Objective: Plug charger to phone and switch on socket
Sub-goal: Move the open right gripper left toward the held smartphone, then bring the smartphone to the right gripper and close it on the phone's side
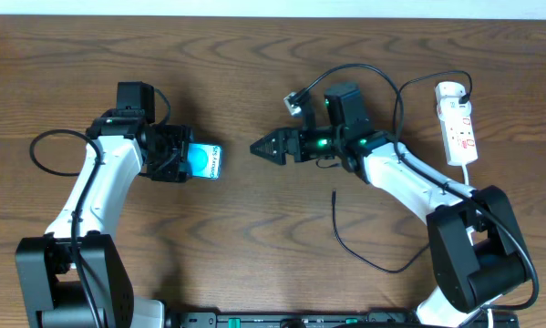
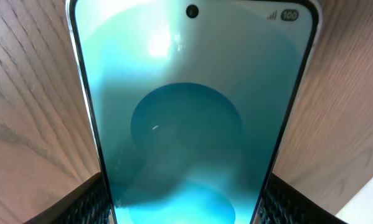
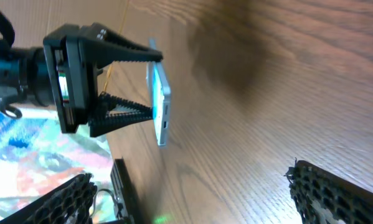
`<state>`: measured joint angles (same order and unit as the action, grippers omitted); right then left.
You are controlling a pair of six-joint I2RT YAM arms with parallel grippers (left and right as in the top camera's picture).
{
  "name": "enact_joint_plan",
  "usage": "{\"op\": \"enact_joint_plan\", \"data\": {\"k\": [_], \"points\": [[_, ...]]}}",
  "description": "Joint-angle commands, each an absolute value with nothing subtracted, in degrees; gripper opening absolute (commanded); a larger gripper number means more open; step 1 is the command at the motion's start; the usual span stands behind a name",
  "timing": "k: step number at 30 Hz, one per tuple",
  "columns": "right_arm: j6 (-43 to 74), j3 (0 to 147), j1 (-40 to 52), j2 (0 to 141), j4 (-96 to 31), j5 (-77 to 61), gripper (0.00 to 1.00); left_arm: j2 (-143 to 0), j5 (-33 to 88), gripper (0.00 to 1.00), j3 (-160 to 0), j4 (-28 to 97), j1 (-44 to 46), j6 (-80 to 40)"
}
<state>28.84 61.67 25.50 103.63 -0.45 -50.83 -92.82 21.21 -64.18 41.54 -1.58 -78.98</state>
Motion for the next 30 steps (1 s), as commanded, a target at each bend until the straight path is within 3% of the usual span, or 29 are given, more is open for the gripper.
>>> {"op": "enact_joint_plan", "data": {"k": [1,30], "points": [[26.96,62.57,26.85,104.18,0.03,-50.94,0.99,-92.60,24.08,0.07,-64.10,41.47,-1.52,-77.76],[27.75,62.59,31.75,107.20,5.45,-47.75,0.99,-92.60,26.57,0.07,-64.07,39.81,0.40,-77.84]]}}
